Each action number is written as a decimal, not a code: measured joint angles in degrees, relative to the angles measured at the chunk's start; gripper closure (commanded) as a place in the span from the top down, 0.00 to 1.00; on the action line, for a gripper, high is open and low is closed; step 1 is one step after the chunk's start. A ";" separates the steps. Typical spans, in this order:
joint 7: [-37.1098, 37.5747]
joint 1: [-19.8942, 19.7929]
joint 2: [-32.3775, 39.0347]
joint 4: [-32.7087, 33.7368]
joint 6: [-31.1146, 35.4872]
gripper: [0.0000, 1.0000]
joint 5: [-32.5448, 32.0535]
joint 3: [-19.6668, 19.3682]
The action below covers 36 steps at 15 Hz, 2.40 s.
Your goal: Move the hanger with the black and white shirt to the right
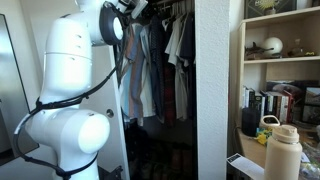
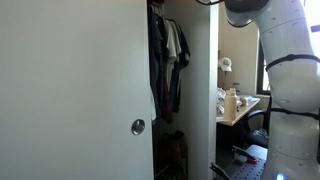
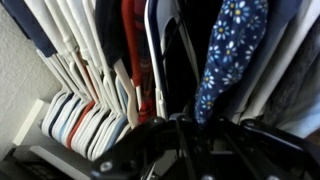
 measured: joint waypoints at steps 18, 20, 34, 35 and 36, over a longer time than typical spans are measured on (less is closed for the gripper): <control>10.27 -0.21 -18.02 -25.51 5.80 0.02 -3.80 -0.39; 11.46 -0.21 -20.76 -28.78 5.95 0.02 -4.55 -0.41; 12.66 -0.47 -41.17 -49.95 4.82 0.02 -3.70 0.34; 12.66 -0.48 -42.44 -51.23 4.51 0.02 -3.23 0.56; 12.66 -0.48 -43.64 -52.39 4.06 0.02 -2.83 0.83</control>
